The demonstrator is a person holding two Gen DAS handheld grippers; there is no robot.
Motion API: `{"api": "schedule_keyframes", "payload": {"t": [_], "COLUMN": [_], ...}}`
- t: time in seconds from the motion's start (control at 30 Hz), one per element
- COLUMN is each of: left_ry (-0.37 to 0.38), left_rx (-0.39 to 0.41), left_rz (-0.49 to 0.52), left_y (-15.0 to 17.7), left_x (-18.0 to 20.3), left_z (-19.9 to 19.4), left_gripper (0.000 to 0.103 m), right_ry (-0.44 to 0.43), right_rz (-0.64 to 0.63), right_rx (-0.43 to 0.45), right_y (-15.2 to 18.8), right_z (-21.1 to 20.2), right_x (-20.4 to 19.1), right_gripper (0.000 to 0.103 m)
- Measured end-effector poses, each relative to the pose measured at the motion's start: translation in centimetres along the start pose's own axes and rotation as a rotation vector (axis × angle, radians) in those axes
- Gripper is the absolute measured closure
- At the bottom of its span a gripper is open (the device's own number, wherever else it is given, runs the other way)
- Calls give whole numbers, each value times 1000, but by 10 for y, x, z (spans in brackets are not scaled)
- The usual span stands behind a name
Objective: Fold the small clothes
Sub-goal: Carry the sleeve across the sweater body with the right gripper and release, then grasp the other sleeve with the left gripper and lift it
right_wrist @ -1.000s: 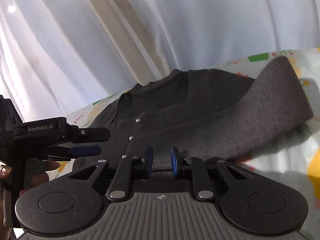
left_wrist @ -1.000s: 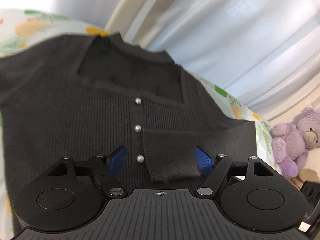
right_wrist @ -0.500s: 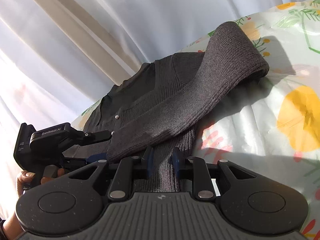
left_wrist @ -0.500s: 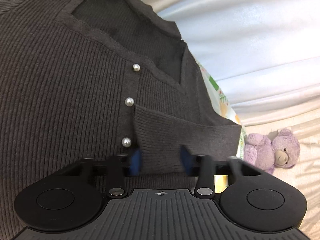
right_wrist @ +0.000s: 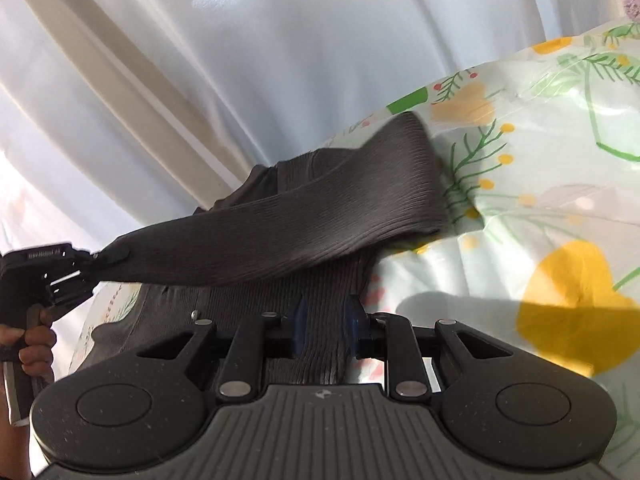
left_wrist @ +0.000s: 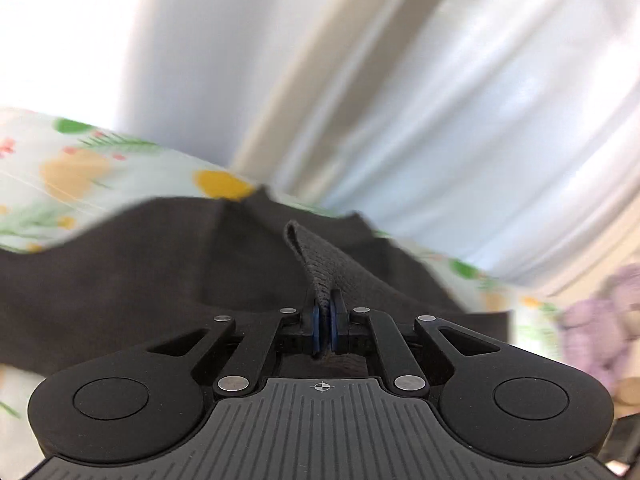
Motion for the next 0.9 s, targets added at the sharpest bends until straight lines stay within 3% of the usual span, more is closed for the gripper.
{"api": "schedule_keyframes", "payload": {"t": [0.13, 0.3, 0.53, 0.77, 0.9], "left_ry": [-137, -134, -163, -252, -263], "left_rx": [-11, -26, 29, 21, -7], "left_rz": [14, -22, 15, 47, 18], "left_y": [4, 12, -11, -16, -9], "left_x": [-43, -60, -54, -75, -87], "left_z": [4, 12, 15, 23, 28], "left_gripper": [97, 97, 97, 96, 96], "right_ry": [17, 2, -27, -61, -6], "right_rz": [51, 101, 161, 18, -2], "right_rx": [15, -11, -26, -26, 14], "right_y": [-19, -32, -39, -43, -56], "right_z": [8, 24, 46, 34, 27], "right_x": [11, 16, 12, -10, 0], "right_gripper": [81, 75, 73, 72, 67]}}
Point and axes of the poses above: each gripper's, at about its wrist camera, not at the fingertips, and z roughly the way its jaws point, x to its right, y to its underside, the point moved 10 cm from there along z, roughly the way its jaws point, and after that the axes turned 2 degrees about -x, right-handed, at the moved point
